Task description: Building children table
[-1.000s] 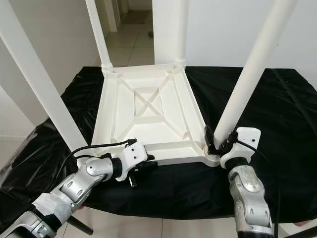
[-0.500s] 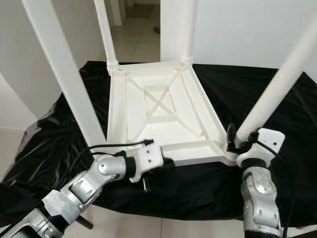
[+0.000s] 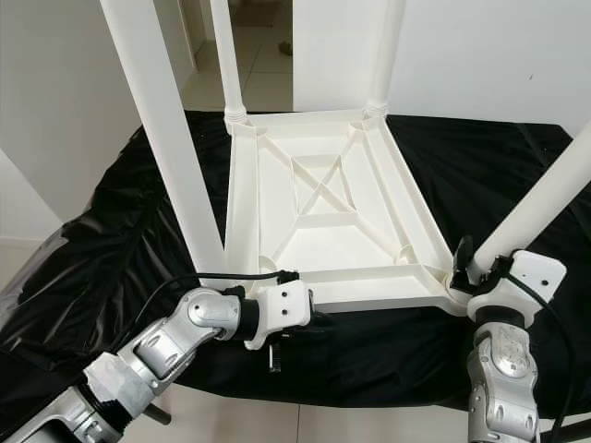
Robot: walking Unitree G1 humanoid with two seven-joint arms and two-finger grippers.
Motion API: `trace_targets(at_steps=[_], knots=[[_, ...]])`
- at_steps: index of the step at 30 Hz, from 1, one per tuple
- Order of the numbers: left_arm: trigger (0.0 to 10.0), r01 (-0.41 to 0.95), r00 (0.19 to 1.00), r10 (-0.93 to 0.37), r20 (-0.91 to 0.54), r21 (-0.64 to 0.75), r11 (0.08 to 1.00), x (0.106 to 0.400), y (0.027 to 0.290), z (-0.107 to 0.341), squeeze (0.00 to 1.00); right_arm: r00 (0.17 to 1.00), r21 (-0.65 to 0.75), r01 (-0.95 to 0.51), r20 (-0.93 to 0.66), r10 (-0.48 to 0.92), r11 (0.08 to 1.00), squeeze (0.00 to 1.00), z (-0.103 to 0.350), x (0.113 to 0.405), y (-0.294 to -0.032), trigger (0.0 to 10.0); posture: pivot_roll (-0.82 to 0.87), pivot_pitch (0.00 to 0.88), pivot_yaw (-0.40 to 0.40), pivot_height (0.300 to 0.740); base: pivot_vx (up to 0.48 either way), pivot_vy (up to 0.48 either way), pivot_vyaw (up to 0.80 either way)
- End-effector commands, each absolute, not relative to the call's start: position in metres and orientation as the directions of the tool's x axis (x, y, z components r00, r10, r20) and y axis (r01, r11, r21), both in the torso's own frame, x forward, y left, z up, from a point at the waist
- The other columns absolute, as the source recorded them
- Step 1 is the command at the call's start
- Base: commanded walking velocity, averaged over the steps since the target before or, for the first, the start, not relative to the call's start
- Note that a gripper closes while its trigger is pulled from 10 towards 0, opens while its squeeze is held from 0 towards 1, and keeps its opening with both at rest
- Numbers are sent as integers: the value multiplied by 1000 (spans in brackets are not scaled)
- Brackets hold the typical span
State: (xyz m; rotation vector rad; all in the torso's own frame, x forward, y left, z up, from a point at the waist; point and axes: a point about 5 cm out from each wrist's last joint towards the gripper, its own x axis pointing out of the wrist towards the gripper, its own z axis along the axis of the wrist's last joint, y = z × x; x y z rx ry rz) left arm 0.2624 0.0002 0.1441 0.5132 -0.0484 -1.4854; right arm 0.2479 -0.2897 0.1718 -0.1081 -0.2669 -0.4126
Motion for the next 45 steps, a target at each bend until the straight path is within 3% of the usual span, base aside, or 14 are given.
trace_targets(at_steps=[1, 10, 21, 29, 38, 39, 41, 45], knots=[[10000, 933, 106, -948, -301, 360, -10, 266, 2, 145, 0, 870, -56, 457, 236, -433, 887, 0, 162, 241, -299, 10000, -139, 126, 70, 740, 0, 0, 0], [10000, 929, 108, -947, -302, 370, -12, 270, 1, 146, 0, 843, -58, 499, 266, -468, 865, 0, 166, 235, -303, 10000, -145, 124, 74, 740, 0, 0, 0], [10000, 923, 53, -947, -315, 378, -74, 272, -6, 147, 0, 773, -68, 609, 275, -571, 791, 0, 165, 202, -325, 10000, -205, 127, 128, 740, 0, 0, 0], [10000, 917, 39, -948, -315, 388, -91, 275, -11, 149, 0, 761, -84, 627, 278, -586, 774, 0, 165, 194, -329, 10000, -213, 130, 140, 740, 0, 0, 0], [10000, 928, 51, -961, -270, 369, -54, 276, -10, 155, 0, 854, -47, 458, 299, -425, 887, 39, 173, 206, -303, 10000, -207, 134, 146, 740, 0, 0, 0], [10000, 929, 61, -963, -261, 367, -41, 276, -8, 156, 0, 866, -40, 431, 299, -400, 902, 1000, 174, 207, -298, 10000, -193, 133, 137, 740, 0, 0, 0], [10000, 939, 115, -970, -213, 343, 36, 278, -1, 163, 0, 910, -12, 268, 331, -249, 963, 1000, 180, 214, -272, 10000, -175, 127, 128, 740, 0, 0, 0], [10000, 939, 126, -971, -204, 340, 50, 279, 1, 164, 0, 913, -13, 246, 339, -227, 969, 1000, 182, 215, -268, 10000, -175, 127, 128, 740, 0, 0, 0]])
